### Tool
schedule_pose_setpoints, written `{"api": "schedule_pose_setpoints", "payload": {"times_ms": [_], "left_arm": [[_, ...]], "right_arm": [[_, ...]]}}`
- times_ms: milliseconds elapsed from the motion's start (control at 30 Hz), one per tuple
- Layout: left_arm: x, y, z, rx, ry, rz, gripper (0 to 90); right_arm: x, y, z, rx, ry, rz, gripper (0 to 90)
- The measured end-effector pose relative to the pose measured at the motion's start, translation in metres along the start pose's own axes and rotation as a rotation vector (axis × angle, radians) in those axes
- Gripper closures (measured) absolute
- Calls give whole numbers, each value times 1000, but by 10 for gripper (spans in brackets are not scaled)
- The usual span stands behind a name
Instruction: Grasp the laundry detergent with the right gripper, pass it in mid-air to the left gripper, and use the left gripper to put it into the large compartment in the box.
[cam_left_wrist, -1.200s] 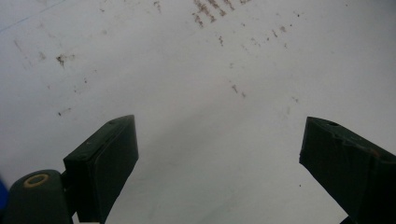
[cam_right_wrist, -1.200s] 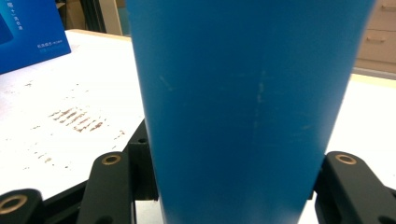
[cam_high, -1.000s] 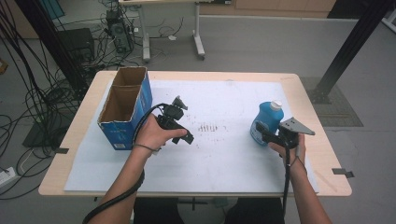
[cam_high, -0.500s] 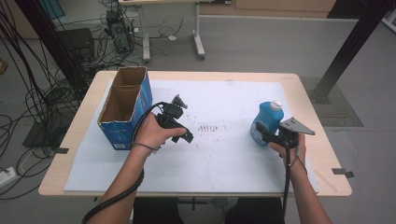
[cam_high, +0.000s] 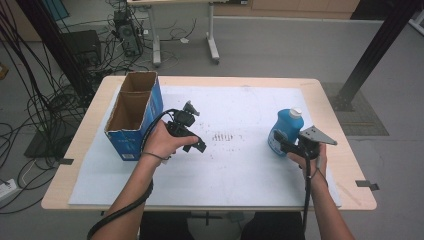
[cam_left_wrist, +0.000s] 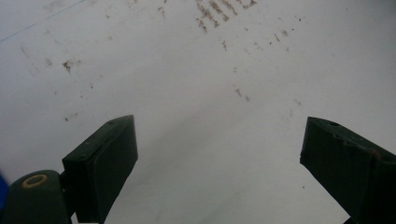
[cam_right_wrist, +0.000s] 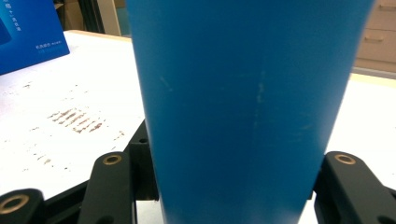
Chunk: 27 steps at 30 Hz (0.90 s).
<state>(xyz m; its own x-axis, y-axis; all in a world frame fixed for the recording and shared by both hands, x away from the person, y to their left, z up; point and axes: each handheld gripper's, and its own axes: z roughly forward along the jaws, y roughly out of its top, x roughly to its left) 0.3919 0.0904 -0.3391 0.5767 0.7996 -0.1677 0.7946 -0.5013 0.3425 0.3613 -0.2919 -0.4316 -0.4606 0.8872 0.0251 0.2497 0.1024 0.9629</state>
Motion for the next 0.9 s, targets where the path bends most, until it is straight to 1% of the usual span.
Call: {"api": "schedule_pose_setpoints", "payload": {"times_ms": [67,200,300,433,500,667,733,800,900], "left_arm": [[0,1,-1,0,4,1,114],[1,3,-5,0,6,14,114],[1,6,-10,-7,11,21,114],[1,9,-18,-14,14,41,114],[0,11,-23,-18,13,50,114],[-2,14,-35,-25,26,76,113],[-4,17,-42,-26,25,93,113],[-5,19,-48,-28,20,104,113],[-7,22,-56,-22,33,125,113]], "right_arm": [[0,1,0,5,2,0,439],[-1,2,0,11,6,3,439],[-3,4,0,19,13,9,439],[-4,10,-2,19,24,12,440],[-4,14,-3,17,32,3,439],[-4,27,-7,11,53,-10,439],[-4,33,-8,13,62,-12,439],[-4,38,-9,14,71,-23,439],[-3,45,-10,21,96,-32,439]]}}
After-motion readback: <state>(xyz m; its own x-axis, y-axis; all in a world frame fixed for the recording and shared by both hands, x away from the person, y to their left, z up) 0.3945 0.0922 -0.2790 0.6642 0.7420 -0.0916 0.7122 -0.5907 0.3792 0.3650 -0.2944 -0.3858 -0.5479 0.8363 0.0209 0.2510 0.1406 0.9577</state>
